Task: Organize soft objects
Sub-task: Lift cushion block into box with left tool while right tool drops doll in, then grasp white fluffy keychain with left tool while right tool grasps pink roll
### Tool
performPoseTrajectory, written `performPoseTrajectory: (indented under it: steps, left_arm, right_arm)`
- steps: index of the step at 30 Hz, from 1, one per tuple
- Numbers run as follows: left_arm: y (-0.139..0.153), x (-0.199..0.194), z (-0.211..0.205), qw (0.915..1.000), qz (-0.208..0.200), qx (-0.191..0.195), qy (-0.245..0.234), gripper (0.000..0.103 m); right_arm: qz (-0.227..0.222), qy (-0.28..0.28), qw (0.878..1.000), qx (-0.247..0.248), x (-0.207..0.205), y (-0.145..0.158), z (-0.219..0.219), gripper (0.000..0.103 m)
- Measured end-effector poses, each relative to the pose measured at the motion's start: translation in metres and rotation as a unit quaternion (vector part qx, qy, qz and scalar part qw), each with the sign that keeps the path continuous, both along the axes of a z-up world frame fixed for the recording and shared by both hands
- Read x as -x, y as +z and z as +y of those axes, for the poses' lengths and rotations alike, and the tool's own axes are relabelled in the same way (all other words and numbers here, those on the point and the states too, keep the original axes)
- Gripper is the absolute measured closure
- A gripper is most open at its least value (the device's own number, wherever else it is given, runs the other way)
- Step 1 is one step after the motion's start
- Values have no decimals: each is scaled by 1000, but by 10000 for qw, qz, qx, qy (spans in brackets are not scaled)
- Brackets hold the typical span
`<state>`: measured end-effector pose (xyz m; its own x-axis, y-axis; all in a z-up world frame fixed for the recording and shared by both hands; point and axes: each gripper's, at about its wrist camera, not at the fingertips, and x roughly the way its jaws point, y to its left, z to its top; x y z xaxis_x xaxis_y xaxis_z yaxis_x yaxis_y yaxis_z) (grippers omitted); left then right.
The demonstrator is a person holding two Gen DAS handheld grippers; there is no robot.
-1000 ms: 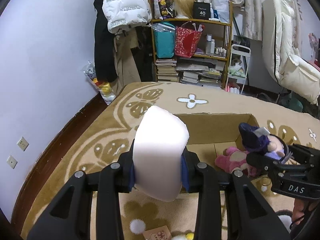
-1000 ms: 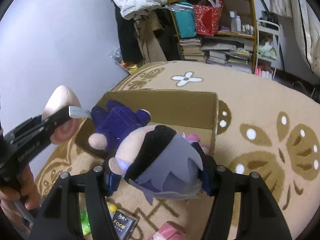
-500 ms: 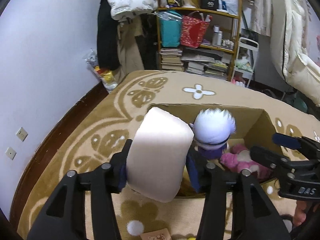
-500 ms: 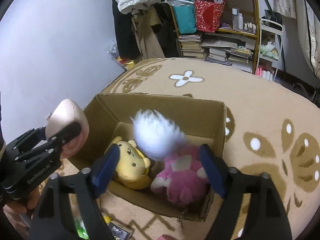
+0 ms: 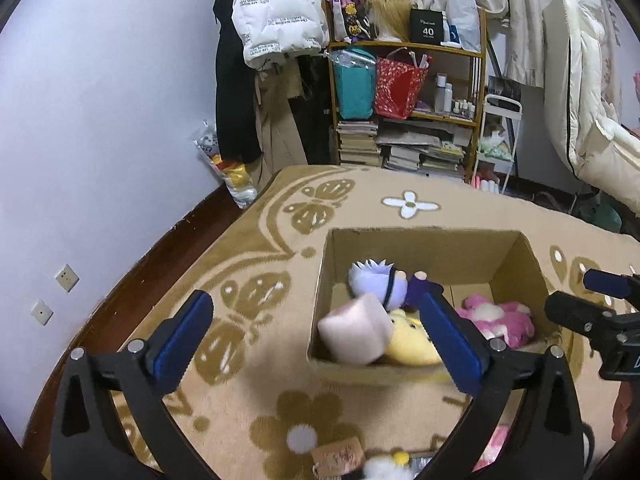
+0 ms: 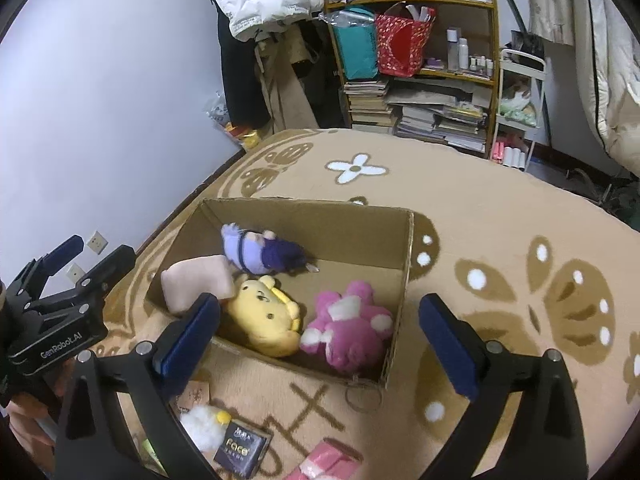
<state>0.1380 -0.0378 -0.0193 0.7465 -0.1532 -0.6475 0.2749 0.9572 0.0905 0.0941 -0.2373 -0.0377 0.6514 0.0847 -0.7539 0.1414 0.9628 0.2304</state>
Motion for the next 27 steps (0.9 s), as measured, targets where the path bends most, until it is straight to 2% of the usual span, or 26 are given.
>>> performPoseTrajectory:
  steps: [5, 11, 15, 23, 27]
  left_arm:
    - [1, 19, 1, 9998, 113, -53, -140, 0]
    - [-6, 37, -2, 9983, 440, -179, -347, 0]
    - [-15, 48, -2, 9960, 749, -48, -484, 0]
    - [-42, 62, 0, 9908, 1242, -58, -530, 0]
    - [-57, 62, 0, 9872, 1502, -124, -514, 0]
  right_arm:
    - [59, -73, 9998, -201, 22, 1, 5, 0]
    - [230, -236, 9990, -302, 51, -16, 14, 0]
    - [417, -299, 9971, -554, 69, -33, 11, 0]
    - [831, -382, 9929, -764, 82, -58, 5, 0]
    - [1066, -402, 9892, -922, 82, -72, 7, 5]
